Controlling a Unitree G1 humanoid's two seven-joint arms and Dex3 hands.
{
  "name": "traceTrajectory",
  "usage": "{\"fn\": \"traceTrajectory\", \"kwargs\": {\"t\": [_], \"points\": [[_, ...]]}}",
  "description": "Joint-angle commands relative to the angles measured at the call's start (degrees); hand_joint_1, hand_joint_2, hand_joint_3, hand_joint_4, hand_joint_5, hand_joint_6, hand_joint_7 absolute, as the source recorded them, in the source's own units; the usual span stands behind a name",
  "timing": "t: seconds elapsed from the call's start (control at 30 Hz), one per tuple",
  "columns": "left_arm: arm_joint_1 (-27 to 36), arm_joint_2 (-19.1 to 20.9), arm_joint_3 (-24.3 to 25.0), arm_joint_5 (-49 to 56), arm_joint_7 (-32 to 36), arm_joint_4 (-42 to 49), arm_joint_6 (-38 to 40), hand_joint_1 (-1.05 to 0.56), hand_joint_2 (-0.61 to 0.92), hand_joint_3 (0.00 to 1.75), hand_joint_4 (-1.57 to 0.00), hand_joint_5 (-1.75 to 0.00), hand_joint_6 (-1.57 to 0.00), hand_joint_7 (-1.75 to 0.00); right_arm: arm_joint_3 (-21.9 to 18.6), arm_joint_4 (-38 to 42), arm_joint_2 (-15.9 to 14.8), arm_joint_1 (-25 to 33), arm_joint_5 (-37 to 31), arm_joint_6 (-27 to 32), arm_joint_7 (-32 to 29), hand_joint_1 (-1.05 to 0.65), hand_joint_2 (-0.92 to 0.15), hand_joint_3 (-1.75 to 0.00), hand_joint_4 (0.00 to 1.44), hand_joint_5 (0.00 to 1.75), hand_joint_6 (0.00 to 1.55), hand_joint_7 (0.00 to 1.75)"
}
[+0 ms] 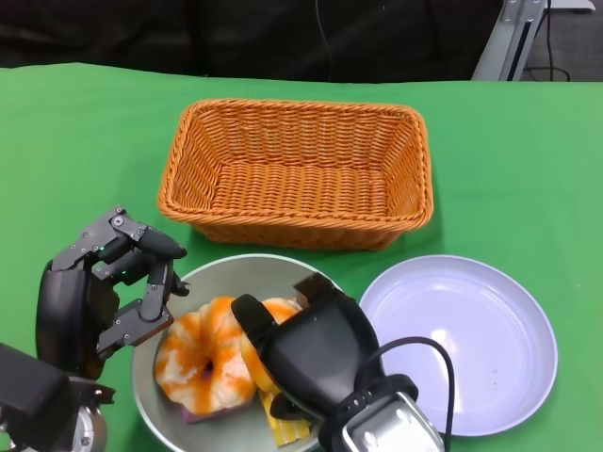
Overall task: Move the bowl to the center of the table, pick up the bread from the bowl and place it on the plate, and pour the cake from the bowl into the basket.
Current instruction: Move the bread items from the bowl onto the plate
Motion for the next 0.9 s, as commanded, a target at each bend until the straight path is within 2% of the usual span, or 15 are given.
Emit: {"fn": "traceTrajectory", "kwargs": {"t": [0.03,0.2,0.37,0.47,0.53,0.7,0.9], "points": [[0.71,1.04,-0.01,-0.36,-0.51,-0.74,-0.58,-0.11,0.58,1.04,-0.82,-1.56,-0.77,-1.26,-0.27,3.69,-1.53,0.55,1.40,0.04,-1.33,-0.38,-0.91,-0.01,0.47,1.27,0.79,0.06],[0.68,1.11,-0.07,-0.85,-0.93,-0.64,-0.39,-0.09,0.58,1.04,-0.83,-1.56,-0.78,-1.25,-0.47,5.66,-2.28,-0.58,2.99,-1.08,-5.66,-0.37,-0.92,-0.04,0.57,1.33,0.87,0.08],[0.51,1.20,-0.02,-0.66,-1.07,-0.02,-0.83,-0.08,0.59,1.02,-0.83,-1.55,-0.79,-1.22,-1.14,6.57,-3.29,-1.98,4.53,-1.90,-8.85,-0.37,-0.91,-0.01,0.59,1.39,0.92,0.06],[0.37,1.23,0.06,-0.20,-0.80,0.60,-1.64,-0.09,0.59,1.01,-0.83,-1.54,-0.79,-1.22,-3.04,6.18,-3.74,-3.19,7.55,-3.12,-10.15,-0.34,-0.90,0.00,0.59,1.39,0.95,0.06],[0.38,1.27,0.04,-0.27,-0.78,0.62,-1.46,-0.09,0.59,1.01,-0.83,-1.54,-0.79,-1.23,-3.74,6.40,-4.10,-3.83,8.78,-3.68,-11.09,-0.33,-0.90,0.00,0.58,1.38,0.95,0.05],[0.40,1.34,0.01,-0.60,-0.96,0.47,-1.15,-0.08,0.60,0.99,-0.83,-1.55,-0.79,-1.22,-6.33,7.76,-4.59,-5.23,12.18,-4.93,-16.48,-0.35,-0.89,-0.01,0.69,1.21,1.03,0.04],[0.16,1.65,0.13,-0.16,-0.87,1.38,-1.97,-0.08,0.62,0.97,-0.82,-1.55,-0.79,-1.22,-8.36,6.72,-5.18,-5.97,15.83,-6.62,-18.80,-0.35,-0.92,-0.03,0.65,1.32,1.07,0.03]]}}
